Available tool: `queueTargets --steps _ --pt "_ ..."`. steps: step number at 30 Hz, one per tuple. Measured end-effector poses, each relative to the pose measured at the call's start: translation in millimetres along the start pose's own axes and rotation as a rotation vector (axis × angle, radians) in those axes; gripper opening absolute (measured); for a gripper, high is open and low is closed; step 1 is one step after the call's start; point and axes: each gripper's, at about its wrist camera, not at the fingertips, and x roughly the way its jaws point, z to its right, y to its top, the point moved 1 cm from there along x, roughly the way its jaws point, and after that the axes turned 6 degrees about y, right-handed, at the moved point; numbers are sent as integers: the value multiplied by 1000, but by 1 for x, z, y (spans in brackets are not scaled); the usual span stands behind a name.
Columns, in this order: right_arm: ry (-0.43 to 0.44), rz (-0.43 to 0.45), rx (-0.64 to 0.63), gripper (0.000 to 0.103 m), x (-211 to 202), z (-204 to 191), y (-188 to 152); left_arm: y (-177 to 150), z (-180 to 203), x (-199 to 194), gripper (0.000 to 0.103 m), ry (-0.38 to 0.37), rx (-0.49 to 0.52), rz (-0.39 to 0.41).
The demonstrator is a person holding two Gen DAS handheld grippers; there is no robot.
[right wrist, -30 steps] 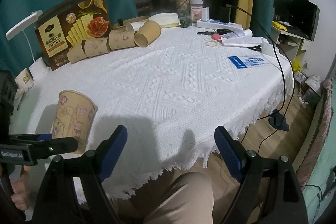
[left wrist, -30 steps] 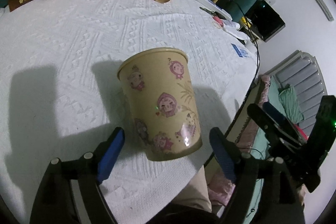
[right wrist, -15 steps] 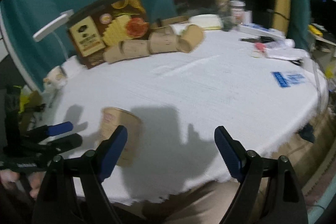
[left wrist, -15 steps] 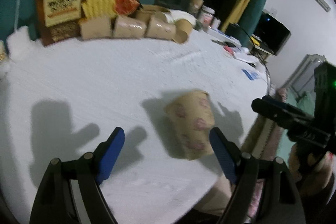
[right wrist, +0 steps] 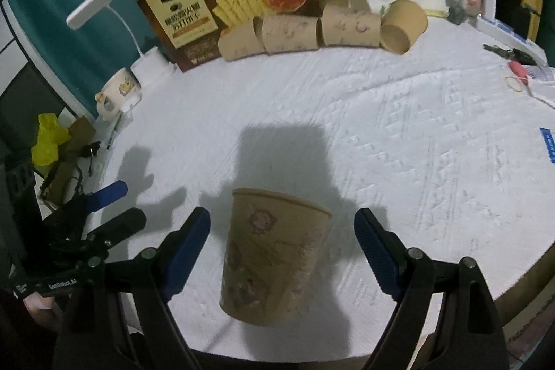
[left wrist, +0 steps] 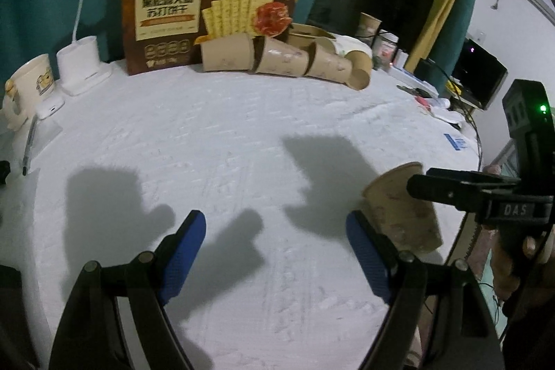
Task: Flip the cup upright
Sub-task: 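Grasp the cup with the right gripper while the left gripper releases it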
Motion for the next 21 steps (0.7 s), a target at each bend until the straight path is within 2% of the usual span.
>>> queueTargets --steps 11,13,14,18,21 --pt "58 -130 26 82 37 6 4 -7 -20 5 83 26 -16 5" --pt "76 -150 14 67 41 5 6 -7 -22 6 83 27 -22 3" --pt "81 -157 8 67 42 4 6 -7 -23 6 83 27 -25 1" --pt "99 -167 -11 67 40 2 10 -7 -24 7 83 25 -28 -4" --pt "69 -133 -36 67 34 1 20 -7 -22 7 83 26 -22 -4"
